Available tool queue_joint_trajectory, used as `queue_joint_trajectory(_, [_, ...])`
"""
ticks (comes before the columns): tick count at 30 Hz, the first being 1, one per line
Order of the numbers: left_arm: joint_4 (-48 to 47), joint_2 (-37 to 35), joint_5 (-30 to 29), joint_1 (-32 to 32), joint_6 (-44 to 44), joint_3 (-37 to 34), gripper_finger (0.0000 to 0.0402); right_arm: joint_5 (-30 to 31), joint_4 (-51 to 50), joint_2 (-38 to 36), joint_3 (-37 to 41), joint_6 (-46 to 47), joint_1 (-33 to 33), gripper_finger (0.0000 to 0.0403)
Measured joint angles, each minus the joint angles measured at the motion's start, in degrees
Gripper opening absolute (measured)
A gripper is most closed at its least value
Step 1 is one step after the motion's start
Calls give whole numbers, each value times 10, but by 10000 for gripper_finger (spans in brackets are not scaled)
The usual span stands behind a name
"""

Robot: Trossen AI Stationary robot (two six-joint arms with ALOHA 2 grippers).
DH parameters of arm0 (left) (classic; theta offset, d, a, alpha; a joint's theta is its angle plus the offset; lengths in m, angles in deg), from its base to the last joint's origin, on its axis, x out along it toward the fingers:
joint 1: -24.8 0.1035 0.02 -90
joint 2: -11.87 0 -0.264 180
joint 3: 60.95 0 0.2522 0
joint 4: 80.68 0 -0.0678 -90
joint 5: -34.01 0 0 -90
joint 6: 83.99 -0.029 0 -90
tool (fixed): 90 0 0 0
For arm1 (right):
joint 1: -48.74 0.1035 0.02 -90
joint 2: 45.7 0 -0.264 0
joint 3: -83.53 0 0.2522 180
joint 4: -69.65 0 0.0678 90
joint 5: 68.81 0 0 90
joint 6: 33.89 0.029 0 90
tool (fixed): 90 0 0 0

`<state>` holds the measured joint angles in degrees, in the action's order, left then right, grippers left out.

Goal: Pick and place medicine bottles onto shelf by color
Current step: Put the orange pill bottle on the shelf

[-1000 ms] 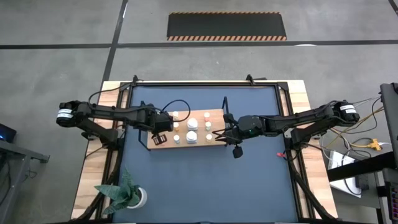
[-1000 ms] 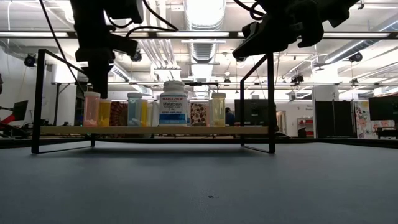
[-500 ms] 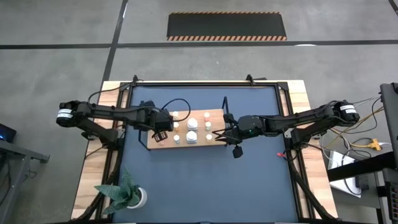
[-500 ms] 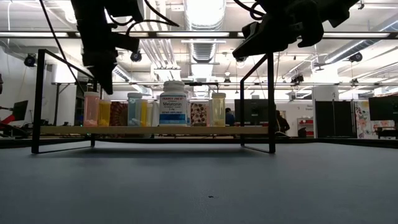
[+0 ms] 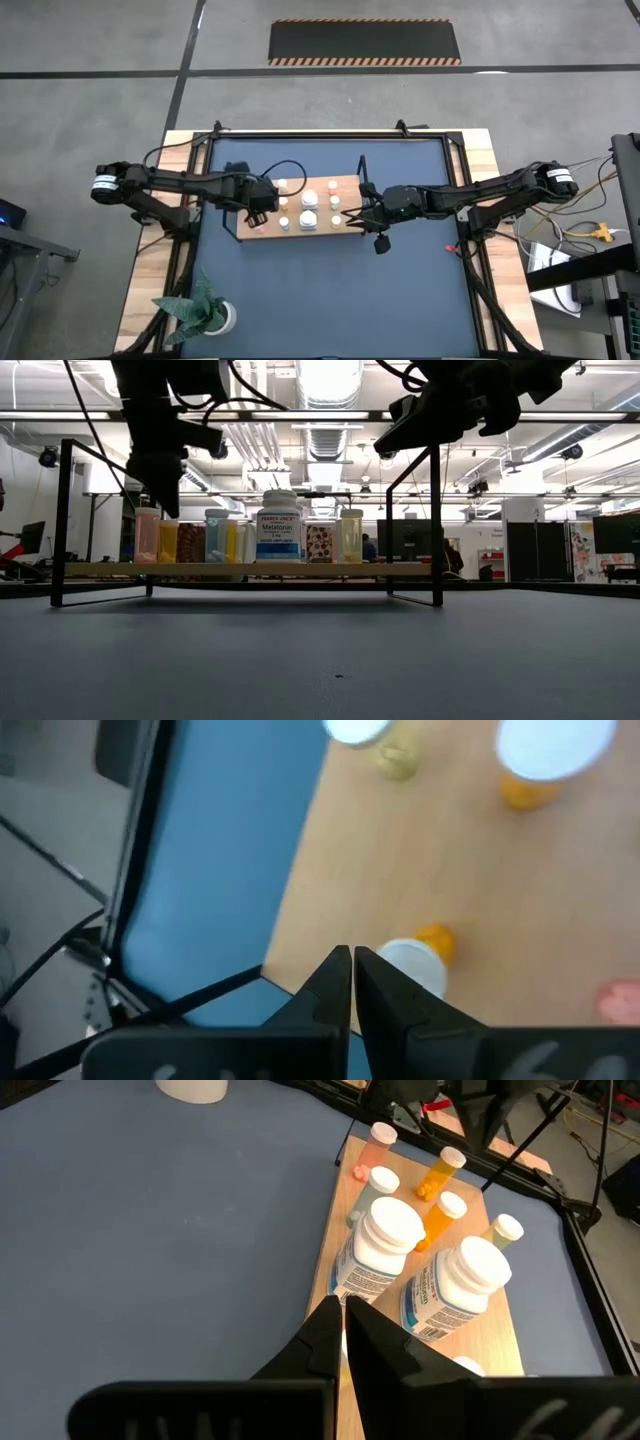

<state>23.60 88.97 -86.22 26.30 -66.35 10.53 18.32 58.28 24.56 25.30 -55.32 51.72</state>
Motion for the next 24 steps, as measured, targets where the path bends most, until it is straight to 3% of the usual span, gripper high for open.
queue_joint_trajectory(6, [0, 0, 57, 0, -33, 0, 0, 1, -2, 0, 0, 5, 0, 9])
queue_joint_trajectory(24, [0, -1, 92, 0, -30, 21, 0, 1, -3, 0, 0, 4, 0, 9])
